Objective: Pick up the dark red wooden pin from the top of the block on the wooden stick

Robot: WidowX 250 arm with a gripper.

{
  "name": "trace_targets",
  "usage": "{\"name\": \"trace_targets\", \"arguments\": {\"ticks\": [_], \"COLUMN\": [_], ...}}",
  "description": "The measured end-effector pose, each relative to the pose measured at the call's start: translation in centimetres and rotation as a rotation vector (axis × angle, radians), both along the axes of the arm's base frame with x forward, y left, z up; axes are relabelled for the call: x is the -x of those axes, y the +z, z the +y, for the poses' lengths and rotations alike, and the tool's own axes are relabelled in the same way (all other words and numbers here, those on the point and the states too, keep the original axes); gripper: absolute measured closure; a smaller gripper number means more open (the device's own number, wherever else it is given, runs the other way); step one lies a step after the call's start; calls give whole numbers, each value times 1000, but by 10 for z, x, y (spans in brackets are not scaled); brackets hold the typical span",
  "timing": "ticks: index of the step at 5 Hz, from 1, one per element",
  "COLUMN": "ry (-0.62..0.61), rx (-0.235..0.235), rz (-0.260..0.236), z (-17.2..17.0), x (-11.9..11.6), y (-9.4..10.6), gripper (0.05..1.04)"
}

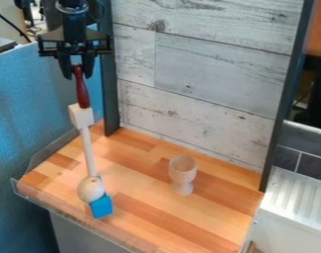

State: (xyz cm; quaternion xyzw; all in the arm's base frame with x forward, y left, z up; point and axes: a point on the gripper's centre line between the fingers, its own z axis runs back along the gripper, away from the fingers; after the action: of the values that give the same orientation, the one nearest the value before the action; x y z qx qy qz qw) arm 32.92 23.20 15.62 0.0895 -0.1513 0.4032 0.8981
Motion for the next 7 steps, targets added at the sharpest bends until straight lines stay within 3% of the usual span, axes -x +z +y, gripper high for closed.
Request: {"name": "trace_targets", "arguments": {"ticks": [2, 5, 7], "ry": [-44, -186, -248], "rx": [14, 15, 23], "rz": [1, -31, -22], "z": [-15, -72, -87], "x": [-6, -8, -6], "y": [2, 9, -1], "gripper": [772, 772, 772]}}
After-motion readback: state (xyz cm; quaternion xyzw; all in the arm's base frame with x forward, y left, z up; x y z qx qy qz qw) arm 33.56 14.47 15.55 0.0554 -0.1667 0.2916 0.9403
